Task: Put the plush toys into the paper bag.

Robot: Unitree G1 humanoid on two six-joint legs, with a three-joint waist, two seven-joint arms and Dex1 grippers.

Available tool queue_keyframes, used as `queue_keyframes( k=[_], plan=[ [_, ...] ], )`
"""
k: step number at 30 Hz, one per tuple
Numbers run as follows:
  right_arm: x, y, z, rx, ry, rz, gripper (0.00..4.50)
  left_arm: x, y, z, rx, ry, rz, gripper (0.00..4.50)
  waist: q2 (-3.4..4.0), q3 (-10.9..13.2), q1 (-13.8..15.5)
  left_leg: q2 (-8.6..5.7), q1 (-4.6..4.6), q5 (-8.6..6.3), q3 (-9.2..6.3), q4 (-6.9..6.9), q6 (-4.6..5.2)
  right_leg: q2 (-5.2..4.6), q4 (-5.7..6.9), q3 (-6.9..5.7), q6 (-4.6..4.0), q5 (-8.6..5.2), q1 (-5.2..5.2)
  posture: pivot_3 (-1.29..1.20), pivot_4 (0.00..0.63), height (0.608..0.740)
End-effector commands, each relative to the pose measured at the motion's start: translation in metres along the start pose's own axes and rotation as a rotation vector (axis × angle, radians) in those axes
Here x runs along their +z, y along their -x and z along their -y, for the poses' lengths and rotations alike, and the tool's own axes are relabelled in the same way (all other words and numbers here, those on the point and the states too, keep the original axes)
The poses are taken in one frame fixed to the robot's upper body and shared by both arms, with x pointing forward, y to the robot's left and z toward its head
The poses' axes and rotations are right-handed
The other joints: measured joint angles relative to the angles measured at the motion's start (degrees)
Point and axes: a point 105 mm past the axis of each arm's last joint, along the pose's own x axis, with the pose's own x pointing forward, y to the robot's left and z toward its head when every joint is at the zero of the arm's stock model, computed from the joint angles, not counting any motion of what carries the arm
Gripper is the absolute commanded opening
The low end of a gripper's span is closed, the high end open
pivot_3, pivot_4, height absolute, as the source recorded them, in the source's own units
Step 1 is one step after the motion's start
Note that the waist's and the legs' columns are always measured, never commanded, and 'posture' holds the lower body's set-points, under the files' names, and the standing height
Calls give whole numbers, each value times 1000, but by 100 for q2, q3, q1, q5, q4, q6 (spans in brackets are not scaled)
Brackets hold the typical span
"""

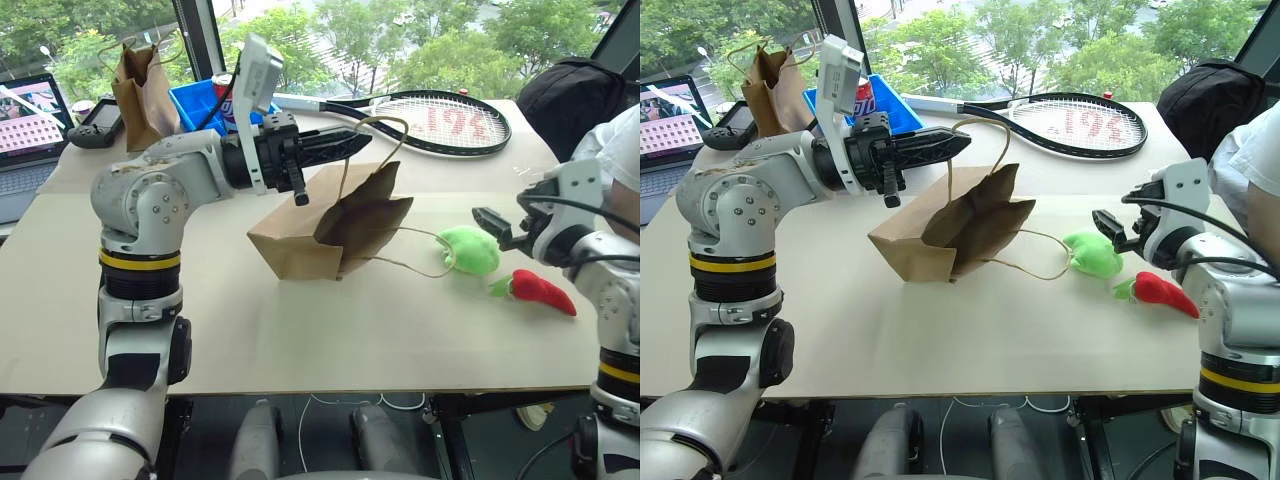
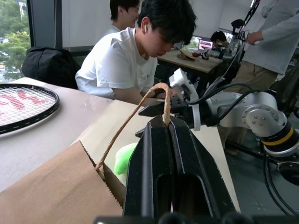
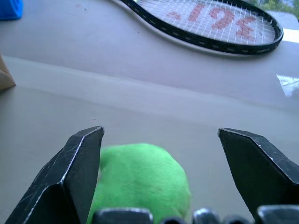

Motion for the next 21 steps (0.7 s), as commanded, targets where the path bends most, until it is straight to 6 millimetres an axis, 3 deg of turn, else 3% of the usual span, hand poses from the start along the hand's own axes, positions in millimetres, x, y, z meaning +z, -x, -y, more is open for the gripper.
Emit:
queue_keyframes(
  k=[1,4,7,10,13,15,18,21],
  plan=[
    [-17,-7,-1,1,0,-31,4360,11,0,6,9,15,65,0,10,6,3,-1,-1,0,1,0,0,-1,0,1,0,0,-1,0,150,663],
    [-40,-11,1,-15,-21,-82,4360,6,2,7,32,69,83,0,13,8,5,-4,-2,0,2,1,0,-4,0,4,3,0,0,0,150,663],
    [-34,-6,2,-4,-3,-39,3503,-3,5,2,70,98,45,0,13,8,22,-4,0,0,-2,1,0,-2,0,1,3,0,3,0,150,663],
    [-4,5,12,-33,81,59,2363,-11,3,7,45,117,13,0,13,8,31,-5,1,0,-2,1,0,-2,0,2,3,0,5,0,150,663],
    [29,20,22,-63,171,142,1540,-12,1,7,41,125,18,0,15,11,51,-11,-3,0,-1,1,-1,-4,0,7,5,-1,4,0,150,663],
    [62,34,20,-34,231,227,825,-10,-1,7,36,127,26,0,20,16,45,-12,-4,0,-1,1,0,-4,-1,9,7,-2,4,0,150,663],
    [113,51,-3,56,308,365,9,-8,-4,6,27,130,40,0,27,23,-8,-11,-1,0,-1,0,0,-3,-1,9,7,-2,3,0,150,663],
    [143,62,-32,166,319,453,9,-5,-6,5,23,133,54,0,27,27,-35,-8,4,0,-6,-4,0,4,0,10,7,-2,3,0,150,663]
  ],
)
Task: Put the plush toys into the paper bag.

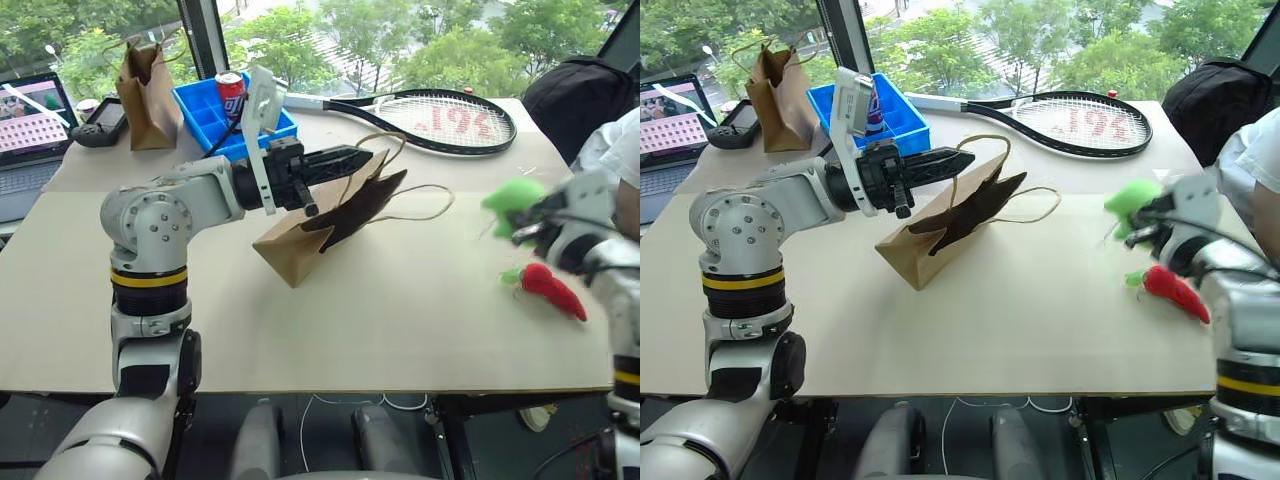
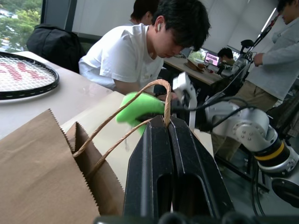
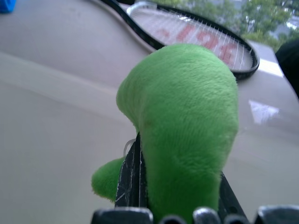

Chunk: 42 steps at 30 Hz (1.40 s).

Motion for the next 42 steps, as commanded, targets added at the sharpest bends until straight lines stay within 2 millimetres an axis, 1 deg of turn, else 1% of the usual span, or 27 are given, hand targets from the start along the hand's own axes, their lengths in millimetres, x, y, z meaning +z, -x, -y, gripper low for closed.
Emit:
queue_keyframes(
  k=[1,2,4,6,8,11,13,16,17,19,20,24,27,29,34,39,42],
  plan=[
    [55,1,-29,133,-2,165,9,18,-4,7,-29,-48,56,0,0,1,5,0,0,0,-4,0,0,2,0,-1,-1,0,0,0,150,663],
    [62,0,-34,152,-16,184,9,20,-5,7,-32,-47,63,0,-2,2,15,0,-1,0,-6,-1,0,2,0,-3,-2,1,0,0,150,663],
    [69,-2,-46,183,-77,216,9,30,-8,10,-50,-42,100,0,-6,4,42,-1,-4,0,-7,0,0,1,-1,-4,-2,1,2,0,150,663],
    [66,-3,-53,191,-119,204,9,36,-10,12,-64,-35,124,0,-7,5,82,-4,-10,1,-8,0,0,-1,-6,-4,-2,1,3,0,150,663],
    [61,-3,-54,170,-154,191,9,40,-11,13,-72,-25,136,0,-6,7,120,-8,-16,1,-9,0,1,-5,-8,-3,0,0,2,0,150,663],
    [46,-3,-62,134,-310,195,9,43,-11,14,-79,11,167,0,-6,7,164,-10,-19,1,-10,0,1,-7,-13,-4,2,-2,2,0,150,663],
    [39,-4,-80,141,-410,206,9,45,-11,14,-78,30,183,0,-6,7,172,-10,-20,1,-15,-4,1,-6,-12,-7,2,-2,2,0,150,663],
    [37,-6,-115,201,-453,196,9,45,-13,13,-77,42,188,0,4,13,154,-10,-22,1,-21,-6,1,-4,-6,-9,2,-2,-1,0,150,663],
    [34,-7,-126,220,-445,174,9,45,-14,13,-76,43,188,0,8,15,147,-11,-22,1,-20,-6,1,-5,-4,-7,2,-2,-2,0,150,663],
    [25,-6,-141,245,-411,115,9,45,-15,13,-75,44,189,0,10,16,141,-12,-21,2,-19,-5,0,-5,-4,-8,2,-2,-2,0,150,663],
    [21,-5,-145,253,-391,92,9,45,-15,12,-74,44,190,0,10,16,140,-11,-21,2,-20,-5,0,-5,-4,-9,2,-2,-2,0,150,663],
    [-8,2,-164,298,-328,-42,9,47,-16,9,-57,34,191,0,9,16,177,-12,-23,2,-20,-6,0,-6,-10,-11,1,-2,-1,0,150,663],
    [-19,5,-174,329,-285,-78,9,48,-15,6,-45,29,193,0,8,17,170,-13,-24,2,-20,-6,0,-6,-11,-10,1,-2,-1,0,150,663],
    [-19,7,-181,357,-263,-70,9,48,-14,5,-36,19,189,0,8,17,155,-13,-23,2,-20,-5,0,-5,-11,-10,1,-2,-1,0,150,663],
    [-7,7,-192,414,-170,26,9,45,-14,4,-29,10,176,0,6,18,106,-13,-22,2,-22,-6,0,-5,-11,-11,2,-2,-1,0,150,663],
    [-14,-2,-185,345,45,52,9,34,-17,4,-29,-14,127,0,5,19,85,-14,-22,2,-21,-6,0,-6,-14,-11,3,-3,0,0,150,663],
    [-10,-1,-182,310,213,105,9,27,-22,2,-27,-42,92,0,3,20,88,-15,-22,2,-21,-6,0,-6,-15,-10,3,-3,0,0,150,663]
  ],
)
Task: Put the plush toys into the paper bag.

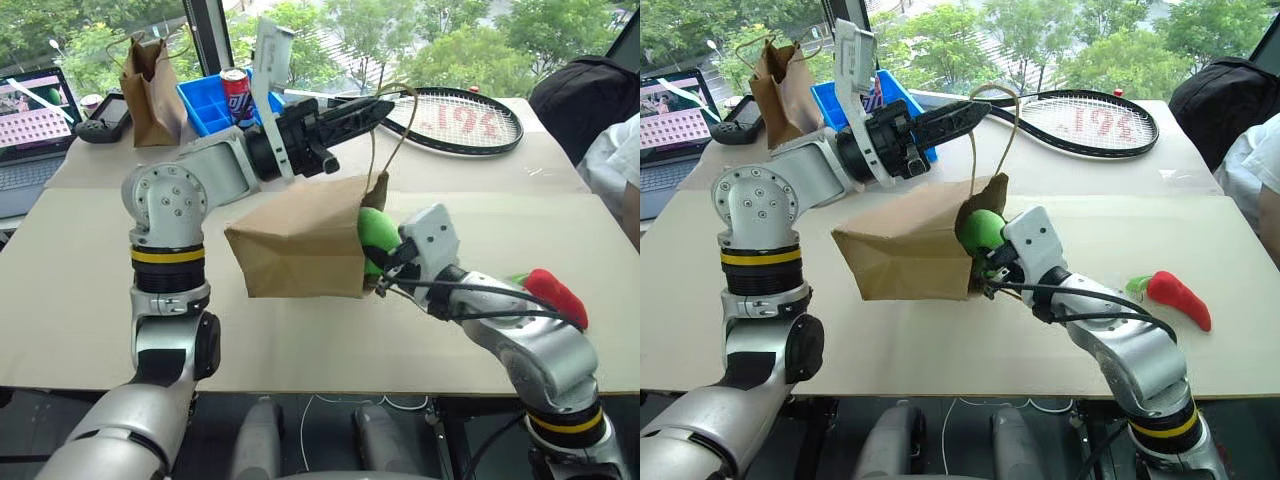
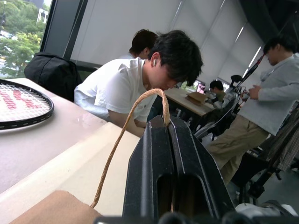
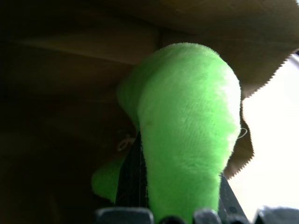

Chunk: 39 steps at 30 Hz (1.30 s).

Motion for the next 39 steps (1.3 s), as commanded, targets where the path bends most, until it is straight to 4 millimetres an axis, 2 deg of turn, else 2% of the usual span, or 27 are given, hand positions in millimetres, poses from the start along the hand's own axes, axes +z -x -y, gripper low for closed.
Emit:
queue_keyframes(
  k=[1,7,15,17,22,25,28,32,36,39],
  plan=[
    [18,4,6,-60,231,87,9,1,-7,3,-20,-73,-10,0,-1,1,2,0,0,0,0,0,0,0,-1,0,0,0,-1,0,150,663],
    [24,8,11,-129,519,121,9,3,-30,-2,-27,-128,16,0,-6,4,20,0,0,0,0,0,0,0,-2,0,0,0,0,0,150,663],
    [28,15,1,-139,643,193,9,-2,-61,-12,-17,-222,35,0,-11,7,92,-2,-6,0,2,0,0,0,-11,3,7,-4,-1,0,150,663],
    [22,14,-1,-129,650,177,9,-5,-65,-10,-35,-214,36,0,-12,7,99,-2,-6,0,1,0,0,0,-10,2,7,-4,-1,0,150,663],
    [2,10,-3,-126,659,127,9,-16,-64,-4,-69,-192,14,0,-15,9,98,-2,-6,0,1,0,0,0,-10,2,7,-4,-1,0,150,663],
    [-1,9,-6,-135,665,133,9,-17,-66,2,-91,-184,22,0,-14,9,101,-1,-6,0,1,0,0,0,-8,2,6,-4,-1,0,150,663],
    [-3,9,-9,-162,693,145,9,-10,-74,16,-137,-156,72,0,-16,10,109,-2,-7,0,1,0,0,0,-7,2,7,-4,-1,0,150,663],
    [3,11,7,-299,751,149,9,-4,-77,41,-233,-125,107,0,-18,12,114,-2,-8,0,1,1,0,0,-7,2,7,-4,-1,0,150,663],
    [2,15,20,-372,771,122,9,-6,-68,43,-244,-105,95,0,-18,12,92,-2,-5,0,1,1,-1,0,-2,3,6,-4,-1,0,150,663],
    [-15,11,22,-341,711,70,9,-15,-62,31,-181,-120,44,0,-18,12,82,-2,3,1,0,1,-1,1,5,3,7,-4,1,0,150,663]
  ],
)
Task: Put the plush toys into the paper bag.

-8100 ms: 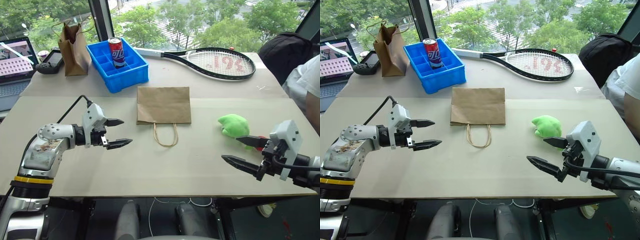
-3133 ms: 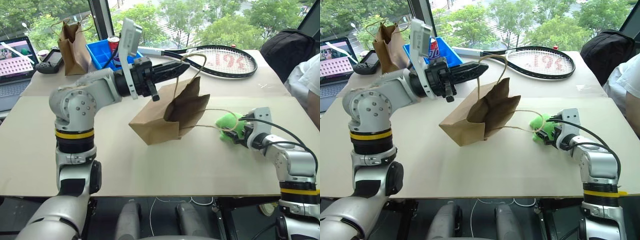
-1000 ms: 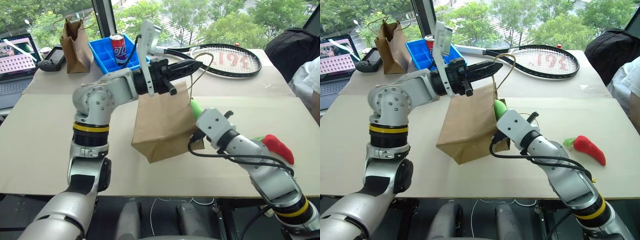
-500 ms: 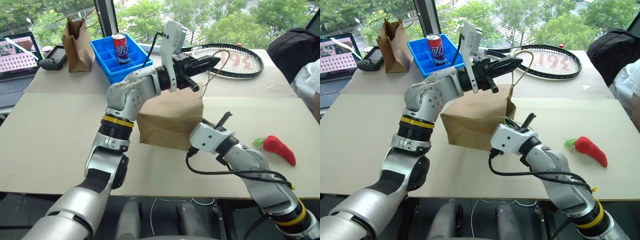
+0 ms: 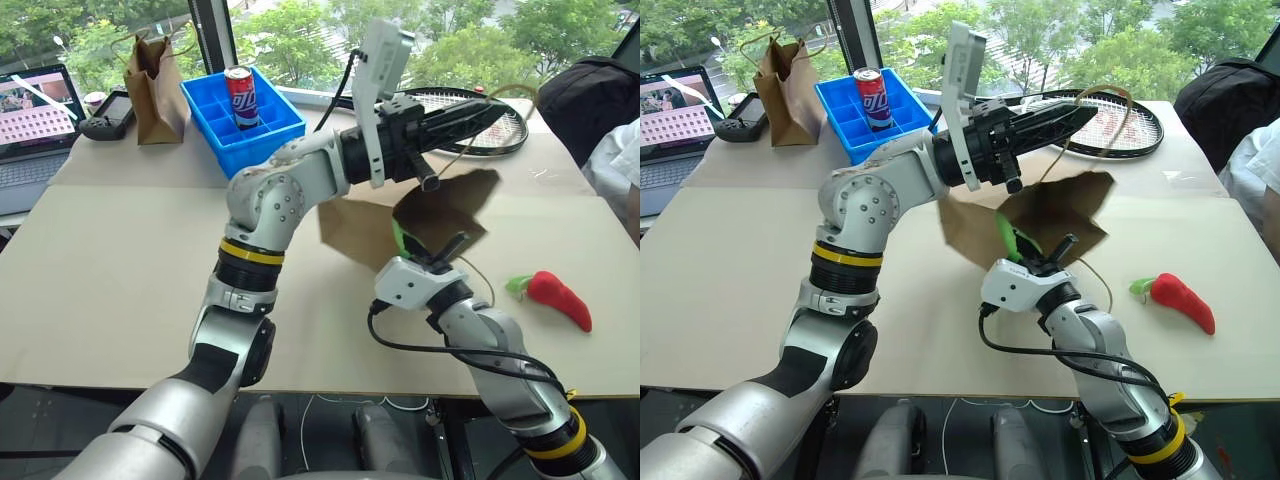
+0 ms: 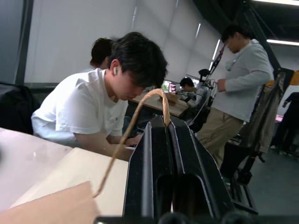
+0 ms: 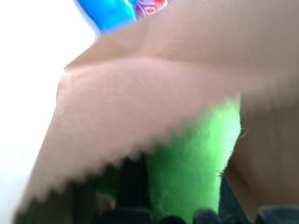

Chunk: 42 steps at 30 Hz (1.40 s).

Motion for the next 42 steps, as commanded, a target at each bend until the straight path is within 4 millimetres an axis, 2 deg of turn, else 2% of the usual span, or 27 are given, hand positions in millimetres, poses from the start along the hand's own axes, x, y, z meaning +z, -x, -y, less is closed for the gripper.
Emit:
queue_keyframes(
  k=[1,5,7,10,13,15,16,19,21,25,26,28,31,36,38,42],
  plan=[
    [-15,-1,-4,14,-49,-48,9,-4,11,-7,54,-27,-38,0,0,0,-1,0,0,0,0,0,0,0,1,0,0,0,0,0,150,663],
    [-44,-1,-19,70,-118,-176,9,-14,22,-15,104,-27,-94,0,0,0,3,0,-3,0,0,7,-1,0,5,0,-4,2,-1,0,150,663],
    [-51,-2,-25,95,-173,-207,9,-15,27,-16,111,-20,-99,0,0,0,13,0,-4,0,-1,8,-1,0,5,-1,-4,2,-1,0,150,663],
    [-51,-7,-28,109,-245,-211,9,-16,31,-18,126,-15,-101,0,0,0,14,0,-6,0,0,9,-1,-1,5,-1,-4,2,-1,0,150,663],
    [-42,-16,-19,63,-358,-172,9,-16,32,-18,133,-6,-93,0,1,1,-1,0,-5,1,-2,9,-1,0,8,-2,-4,2,-1,0,150,663],
    [-40,-22,-13,47,-445,-165,967,-16,31,-16,126,2,-88,0,1,1,-9,0,-5,1,-5,9,-1,1,10,-2,-4,2,-2,0,150,663],
    [-38,-24,-11,38,-496,-156,1155,-16,31,-15,123,6,-87,0,1,1,-10,0,-4,1,-5,9,-1,0,11,-2,-4,2,-1,0,150,663],
    [-35,-35,1,-5,-612,-130,2259,-20,31,-11,110,19,-93,0,1,1,-6,0,-4,1,-6,9,-1,0,11,-3,-5,3,-1,0,150,663],
    [-35,-39,1,8,-656,-134,2786,-21,31,-10,107,23,-95,0,2,1,-7,0,-4,1,-5,9,-1,0,11,-4,-5,3,-1,0,150,663],
    [-34,-39,-5,31,-732,-136,4338,-21,32,-13,120,22,-91,0,3,1,1,0,-5,1,-7,9,-1,0,11,-6,-6,4,-1,0,150,663],
    [-32,-38,-7,47,-758,-136,4434,-21,33,-13,122,22,-91,0,3,1,2,0,-5,1,-7,9,-1,0,11,-5,-6,4,-1,0,150,663],
    [-32,-32,-8,56,-811,-143,4434,-22,33,-14,127,21,-92,0,3,1,0,0,-6,1,-7,9,-1,0,11,-5,-6,4,-1,0,150,663],
    [-28,-13,-2,77,-945,-133,4434,-24,34,-16,132,15,-103,0,3,1,16,-1,-6,1,-9,9,-1,0,11,-6,-6,3,0,0,150,663],
    [-26,25,13,150,-969,-149,4434,-28,33,-17,130,17,-112,0,4,2,19,-3,-8,1,-10,9,-1,-1,9,-7,-6,3,2,0,150,663],
    [-27,36,25,147,-973,-155,4434,-29,32,-17,126,17,-115,0,4,2,15,-3,-6,1,-11,9,-1,-1,9,-6,-6,3,3,0,150,663],
    [-55,71,72,35,-970,-220,4434,-32,31,-17,116,21,-120,0,7,4,9,-4,-4,1,-11,9,-1,-1,9,-4,-6,3,6,0,150,663]
  ],
)
